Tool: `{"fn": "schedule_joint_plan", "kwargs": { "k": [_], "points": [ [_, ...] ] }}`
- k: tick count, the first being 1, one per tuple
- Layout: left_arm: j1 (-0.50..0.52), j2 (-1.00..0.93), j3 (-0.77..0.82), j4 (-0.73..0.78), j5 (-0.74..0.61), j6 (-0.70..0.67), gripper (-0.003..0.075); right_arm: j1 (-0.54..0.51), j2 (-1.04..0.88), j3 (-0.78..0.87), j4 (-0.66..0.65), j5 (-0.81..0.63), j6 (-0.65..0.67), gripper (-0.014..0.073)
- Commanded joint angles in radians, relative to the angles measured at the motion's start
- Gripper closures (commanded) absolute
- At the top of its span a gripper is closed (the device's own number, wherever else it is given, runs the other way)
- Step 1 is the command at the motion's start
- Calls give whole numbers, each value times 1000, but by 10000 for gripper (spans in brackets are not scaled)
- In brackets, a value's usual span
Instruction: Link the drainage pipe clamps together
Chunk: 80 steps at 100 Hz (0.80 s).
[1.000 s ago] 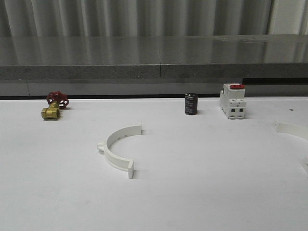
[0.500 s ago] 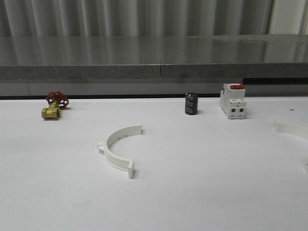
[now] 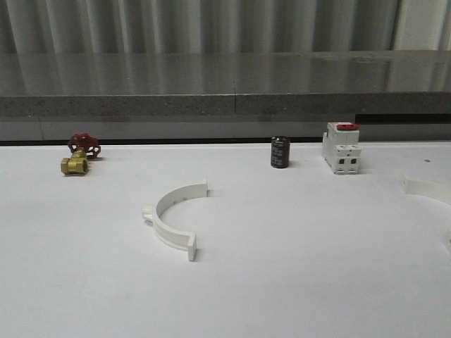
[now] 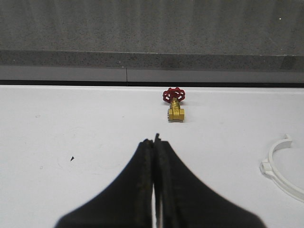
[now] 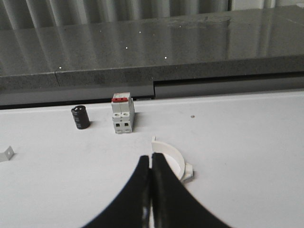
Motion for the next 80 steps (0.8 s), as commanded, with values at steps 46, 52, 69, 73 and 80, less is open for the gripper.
{"fn": "schedule_joint_plan", "kwargs": {
  "k": [46,52,69,73,80],
  "points": [
    [3,5,-30,1,-80,1,740,-6,387,-345,3,342,7,662],
    [3,5,-30,1,-80,1,740,-6,408,-346,3,341,6,662],
    [3,5,-30,1,-80,1,740,-6,434,-346,3,340,6,631],
    [3,5,-30,1,-80,1,740,-6,435,-346,3,337,6,586],
    [3,5,-30,1,-80,1,740,-6,435,-346,3,333,6,467]
  ]
}}
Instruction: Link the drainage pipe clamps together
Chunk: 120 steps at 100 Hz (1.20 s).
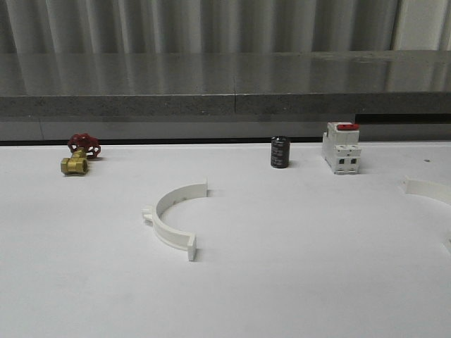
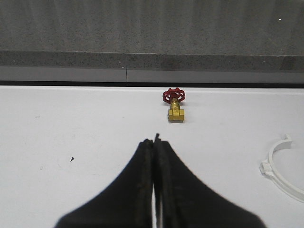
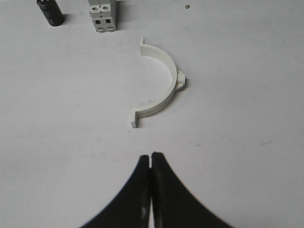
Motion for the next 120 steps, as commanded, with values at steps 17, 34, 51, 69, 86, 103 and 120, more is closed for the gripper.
{"fn": "schedule_joint_plan", "kwargs": {
  "k": [17,34,51,69,86,103,120],
  "points": [
    [3,5,-30,1,-78,1,740,-6,11,-36,-1,-83,-3,95],
    [3,5,-30,1,-78,1,740,-6,11,-36,-1,-86,-3,-41],
    [3,5,-30,1,-78,1,740,-8,33,-61,-1,-65,17,-41],
    [3,5,-30,1,-78,1,740,-8,209,-158,-3,9,90,-41],
    [3,5,-30,1,-78,1,740,-8,439,-265,-17,25,89,-41],
    [3,5,-30,1,-78,1,740,-14,654,-382,-42,30,85,-41],
    [3,5,-30,1,-78,1,740,-67,833,-477,-46,33,34,-41]
  ]
}}
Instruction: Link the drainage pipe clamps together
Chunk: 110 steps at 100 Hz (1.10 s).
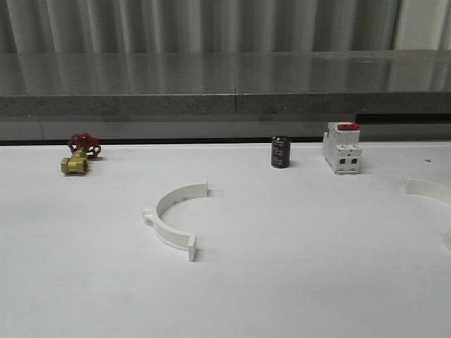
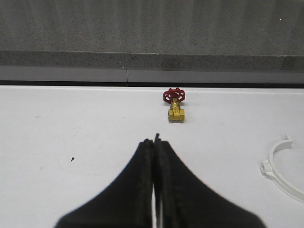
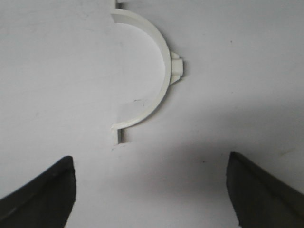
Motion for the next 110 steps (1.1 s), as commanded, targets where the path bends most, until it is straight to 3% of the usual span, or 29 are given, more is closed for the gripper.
{"fn": "schedule_joint_plan", "kwargs": {
  "k": [1,48,86,110],
  "points": [
    [3,5,-30,1,-78,1,740,-32,54,-72,-17,-33,-40,-41],
    [3,5,-30,1,-78,1,740,-74,364,-236,-15,-75,-225,-41],
    [3,5,-30,1,-78,1,740,-74,484,-247,31,-192,-231,-41],
    [3,5,-30,1,-78,1,740,-74,518,-250,50,-185,-231,-36]
  ]
}}
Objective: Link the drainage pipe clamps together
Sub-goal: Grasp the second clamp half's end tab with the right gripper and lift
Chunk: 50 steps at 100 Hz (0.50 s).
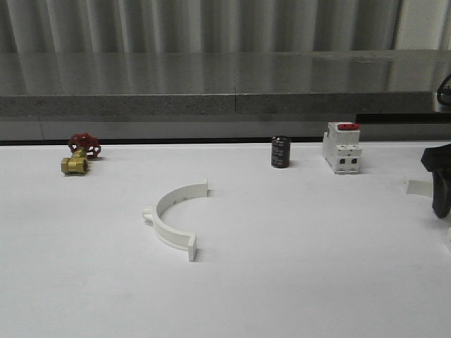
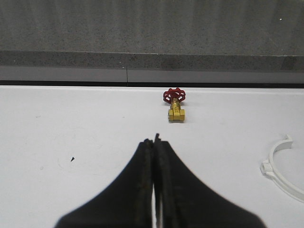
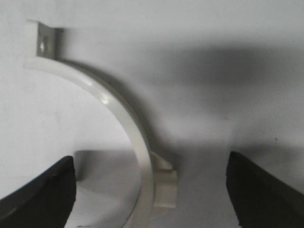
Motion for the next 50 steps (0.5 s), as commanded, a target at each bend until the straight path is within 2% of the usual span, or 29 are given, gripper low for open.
{"fn": "schedule_joint_plan", "kwargs": {
  "k": [1,9,31,40,50],
  "points": [
    [3,5,-30,-1,-78,1,740,-5,-36,-29,15,-20,-13,-31],
    [3,5,-30,-1,-78,1,740,-5,-36,-29,32,-6,-13,34],
    [3,5,-30,-1,-78,1,740,-5,-36,-29,77,39,-12,359],
    [3,5,-30,-1,-78,1,740,-5,-36,-29,90,46,-2,438],
    [3,5,-30,-1,-78,1,740,-5,-36,-29,90,46,0,487]
  ]
}}
